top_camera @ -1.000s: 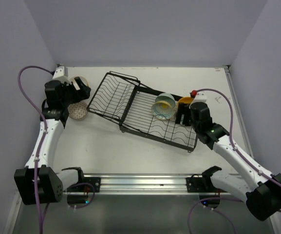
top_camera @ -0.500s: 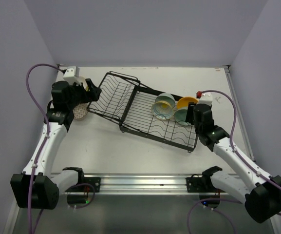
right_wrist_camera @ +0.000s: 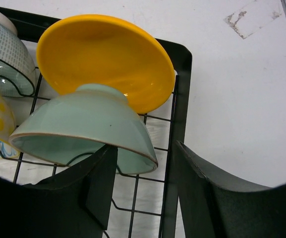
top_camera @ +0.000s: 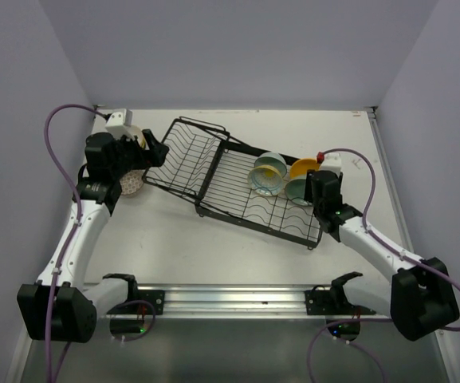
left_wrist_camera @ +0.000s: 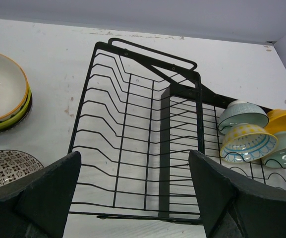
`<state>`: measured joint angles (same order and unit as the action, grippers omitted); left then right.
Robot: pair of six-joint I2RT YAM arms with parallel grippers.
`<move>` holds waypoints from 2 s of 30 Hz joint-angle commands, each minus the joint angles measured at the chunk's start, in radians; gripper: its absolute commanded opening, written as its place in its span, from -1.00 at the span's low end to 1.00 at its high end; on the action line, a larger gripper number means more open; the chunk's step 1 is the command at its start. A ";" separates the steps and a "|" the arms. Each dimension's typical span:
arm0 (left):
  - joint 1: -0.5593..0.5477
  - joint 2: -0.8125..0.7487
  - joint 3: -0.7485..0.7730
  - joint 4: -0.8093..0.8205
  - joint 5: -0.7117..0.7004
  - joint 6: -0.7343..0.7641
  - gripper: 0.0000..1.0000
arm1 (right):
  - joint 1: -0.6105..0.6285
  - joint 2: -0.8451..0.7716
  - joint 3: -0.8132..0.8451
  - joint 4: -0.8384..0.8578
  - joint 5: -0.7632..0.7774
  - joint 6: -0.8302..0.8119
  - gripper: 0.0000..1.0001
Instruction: Unload the bowls from the dish rack
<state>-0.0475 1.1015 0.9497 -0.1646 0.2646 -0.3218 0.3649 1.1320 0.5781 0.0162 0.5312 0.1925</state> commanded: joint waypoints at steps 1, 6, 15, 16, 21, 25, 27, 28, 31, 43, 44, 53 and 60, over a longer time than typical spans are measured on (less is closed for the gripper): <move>-0.006 0.000 0.017 0.039 0.035 0.006 0.86 | -0.014 0.050 0.005 0.091 0.012 -0.008 0.04; -0.008 0.004 0.017 0.043 0.050 0.003 0.88 | -0.014 0.115 0.017 0.131 -0.019 -0.022 -0.06; -0.008 0.008 0.017 0.045 0.064 -0.002 0.91 | -0.014 0.130 0.016 0.146 -0.014 -0.045 -0.50; -0.008 0.008 0.017 0.045 0.062 -0.002 0.91 | -0.014 0.130 0.019 0.146 -0.013 -0.050 -0.55; -0.006 0.011 0.017 0.043 0.067 -0.002 0.91 | -0.014 0.138 0.055 0.111 0.015 -0.065 -0.98; -0.008 0.012 0.015 0.048 0.079 -0.003 0.91 | -0.014 0.118 0.065 0.091 0.021 -0.096 -1.00; -0.008 0.012 0.015 0.048 0.082 -0.005 0.92 | -0.014 0.092 0.057 0.096 0.026 -0.100 -1.00; -0.008 0.014 0.015 0.048 0.084 -0.005 0.92 | -0.012 0.084 0.052 0.097 0.029 -0.100 -1.00; -0.008 0.014 0.015 0.048 0.084 -0.005 0.92 | -0.014 0.057 0.040 0.111 0.030 -0.108 -1.00; -0.008 0.015 0.014 0.051 0.088 -0.005 0.93 | 0.019 0.023 -0.021 0.240 0.092 -0.186 -1.00; -0.008 0.015 0.014 0.051 0.090 -0.005 0.93 | 0.031 0.023 -0.024 0.258 0.101 -0.217 -1.00; -0.008 0.015 0.012 0.054 0.094 -0.006 0.93 | 0.060 0.000 -0.053 0.304 0.200 -0.274 -1.00; -0.008 0.020 0.012 0.056 0.097 -0.008 0.94 | 0.060 -0.017 -0.073 0.353 0.243 -0.292 -1.00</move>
<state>-0.0483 1.1172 0.9497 -0.1616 0.3412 -0.3225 0.4191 1.1633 0.4942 0.2058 0.7086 -0.0910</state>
